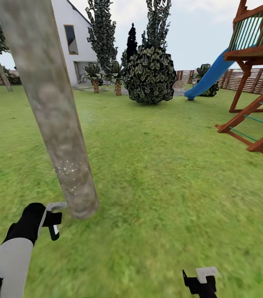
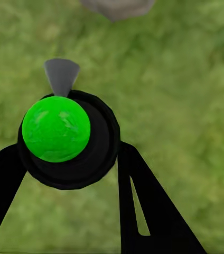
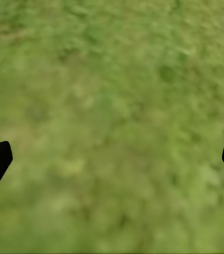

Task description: In the garden, pick up the pesticide atomizer on the floor and spray pesticide onto both trees until each tree trunk is fully covered.

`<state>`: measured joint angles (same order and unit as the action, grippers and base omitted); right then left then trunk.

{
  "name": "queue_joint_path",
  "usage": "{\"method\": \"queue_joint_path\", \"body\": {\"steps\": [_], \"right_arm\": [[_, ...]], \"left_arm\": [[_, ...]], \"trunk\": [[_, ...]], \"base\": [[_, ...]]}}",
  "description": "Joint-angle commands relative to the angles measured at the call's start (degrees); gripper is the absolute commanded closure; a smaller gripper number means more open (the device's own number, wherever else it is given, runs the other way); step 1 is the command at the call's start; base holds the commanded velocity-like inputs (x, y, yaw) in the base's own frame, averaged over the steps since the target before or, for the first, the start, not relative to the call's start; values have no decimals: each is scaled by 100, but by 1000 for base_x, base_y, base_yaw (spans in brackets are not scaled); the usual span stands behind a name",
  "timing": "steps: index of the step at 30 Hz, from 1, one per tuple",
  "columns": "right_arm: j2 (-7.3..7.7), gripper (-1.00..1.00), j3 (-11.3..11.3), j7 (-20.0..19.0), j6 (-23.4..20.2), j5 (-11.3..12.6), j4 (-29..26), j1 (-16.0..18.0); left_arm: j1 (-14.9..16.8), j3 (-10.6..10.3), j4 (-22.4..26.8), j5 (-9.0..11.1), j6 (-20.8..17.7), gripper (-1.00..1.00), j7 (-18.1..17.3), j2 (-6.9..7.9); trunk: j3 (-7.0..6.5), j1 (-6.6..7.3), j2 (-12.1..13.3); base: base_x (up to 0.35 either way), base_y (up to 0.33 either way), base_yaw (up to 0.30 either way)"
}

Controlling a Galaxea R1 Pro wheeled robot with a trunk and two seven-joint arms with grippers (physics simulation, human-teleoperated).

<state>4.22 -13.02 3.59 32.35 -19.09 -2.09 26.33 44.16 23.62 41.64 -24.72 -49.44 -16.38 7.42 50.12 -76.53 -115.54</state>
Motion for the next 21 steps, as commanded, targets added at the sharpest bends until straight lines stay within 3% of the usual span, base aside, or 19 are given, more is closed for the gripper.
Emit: {"method": "queue_joint_path", "body": {"steps": [1,6,10,21], "right_arm": [[0,-100,-24,36,17,-63,7,4],[0,-100,-23,36,17,-68,7,4],[0,-100,-25,36,17,-67,7,4],[8,-100,-25,36,12,-63,10,4]], "left_arm": [[5,19,5,-27,-13,100,-54,-7],[5,12,12,244,-5,100,-50,-5],[5,4,27,258,-4,100,-45,4],[2,-14,20,259,4,100,-12,-17]], "trunk": [[5,1,-2],[5,1,-2],[5,1,-2],[5,1,-2]], "base": [[0,0,277],[6,-14,273],[34,-229,153],[1,-272,4]]}}
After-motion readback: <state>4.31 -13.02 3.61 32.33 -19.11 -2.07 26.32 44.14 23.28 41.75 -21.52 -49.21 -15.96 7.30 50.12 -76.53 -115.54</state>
